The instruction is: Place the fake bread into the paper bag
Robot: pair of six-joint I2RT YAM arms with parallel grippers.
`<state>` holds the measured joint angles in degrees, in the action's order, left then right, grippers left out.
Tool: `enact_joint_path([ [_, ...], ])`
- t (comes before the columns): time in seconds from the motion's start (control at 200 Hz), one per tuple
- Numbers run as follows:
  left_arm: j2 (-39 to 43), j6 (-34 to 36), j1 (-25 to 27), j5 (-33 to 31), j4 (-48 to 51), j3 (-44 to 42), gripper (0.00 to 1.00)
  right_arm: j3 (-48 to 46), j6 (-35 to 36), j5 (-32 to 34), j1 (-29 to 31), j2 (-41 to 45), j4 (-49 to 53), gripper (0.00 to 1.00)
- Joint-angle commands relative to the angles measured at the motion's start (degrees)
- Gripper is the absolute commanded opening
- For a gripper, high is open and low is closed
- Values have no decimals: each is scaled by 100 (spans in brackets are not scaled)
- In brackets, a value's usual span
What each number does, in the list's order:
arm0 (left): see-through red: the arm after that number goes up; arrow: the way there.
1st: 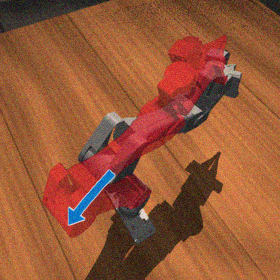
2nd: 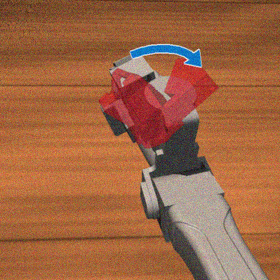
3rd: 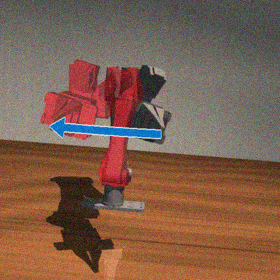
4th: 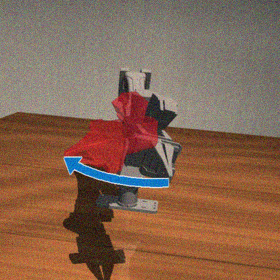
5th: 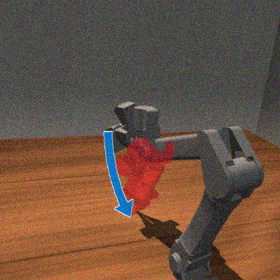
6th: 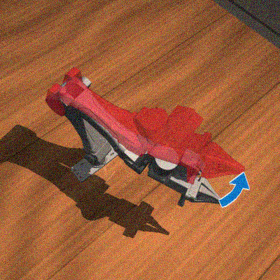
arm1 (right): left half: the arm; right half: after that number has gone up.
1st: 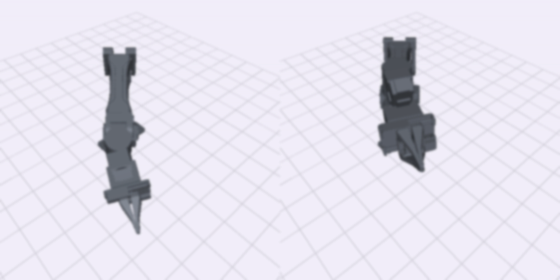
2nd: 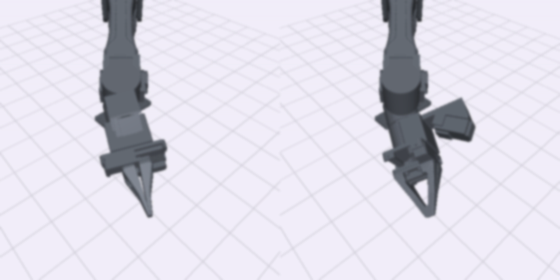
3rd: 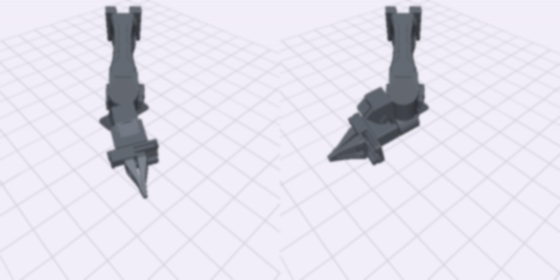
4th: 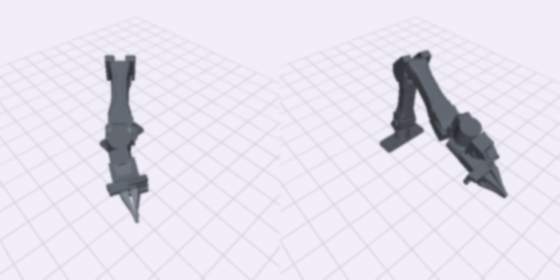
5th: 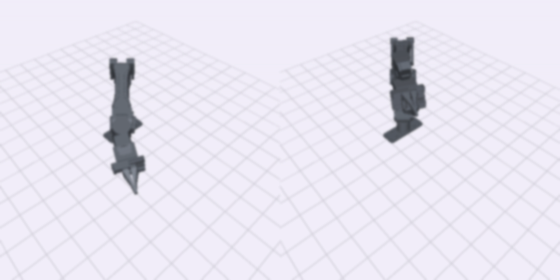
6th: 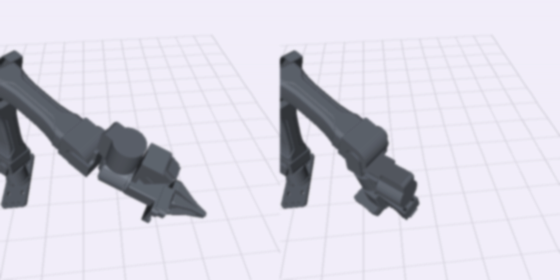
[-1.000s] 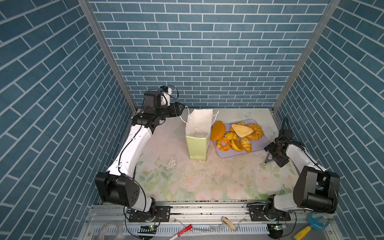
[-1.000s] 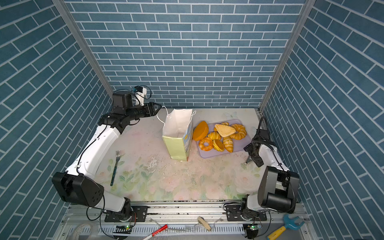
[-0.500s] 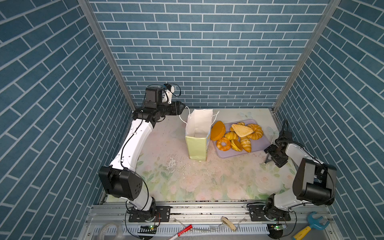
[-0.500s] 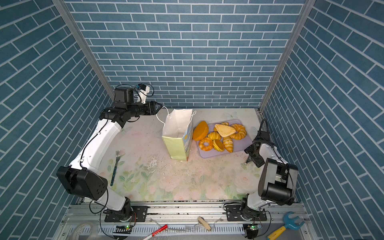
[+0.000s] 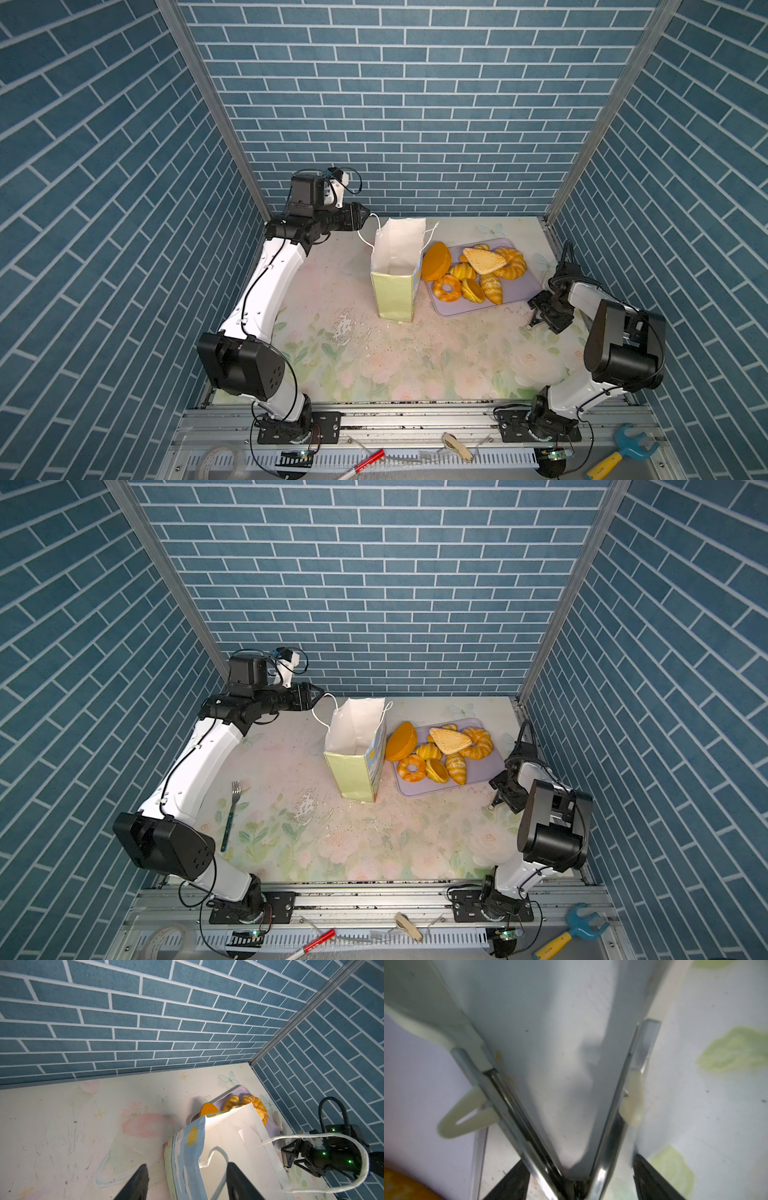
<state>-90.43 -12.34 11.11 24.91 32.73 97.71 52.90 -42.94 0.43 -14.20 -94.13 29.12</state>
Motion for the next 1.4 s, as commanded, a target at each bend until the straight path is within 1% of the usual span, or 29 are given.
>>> enact_joint_path([
  [0.0,-3,67,-13,-80,58,133,61,87,118,133,-29,-230,76,76],
  [0.105,7,46,-13,-135,28,129,61,70,143,177,-45,-297,51,72],
  [0.335,-18,39,-13,-224,-1,185,61,-21,289,241,-43,-241,30,53],
  [0.415,-33,54,-13,-245,-1,211,61,-124,370,328,-45,-45,60,49],
  [0.51,-62,67,-14,-279,20,265,61,-218,510,460,-38,295,177,48],
  [0.705,-109,133,-48,-375,62,453,61,-171,1070,578,-42,1093,672,47],
  [0.83,-132,188,-85,-403,165,572,61,-115,1587,419,-48,1734,823,47],
  [0.975,-154,231,-117,-404,226,654,62,155,2129,239,-32,2332,1098,46],
  [1.15,-166,230,-127,-399,234,694,62,773,2539,-58,-24,2508,1738,46],
  [1.28,-162,241,-132,-397,236,736,62,1270,2919,-498,-13,2519,2116,46],
  [1.325,-168,247,-129,-390,240,741,62,1498,3041,-509,-5,2477,2314,46],
  [1.34,-168,249,-134,-390,242,749,62,1576,3086,-663,-9,2466,2375,46],
  [1.395,-167,249,-135,-374,243,770,62,1848,3245,-813,14,2403,2596,46],
])
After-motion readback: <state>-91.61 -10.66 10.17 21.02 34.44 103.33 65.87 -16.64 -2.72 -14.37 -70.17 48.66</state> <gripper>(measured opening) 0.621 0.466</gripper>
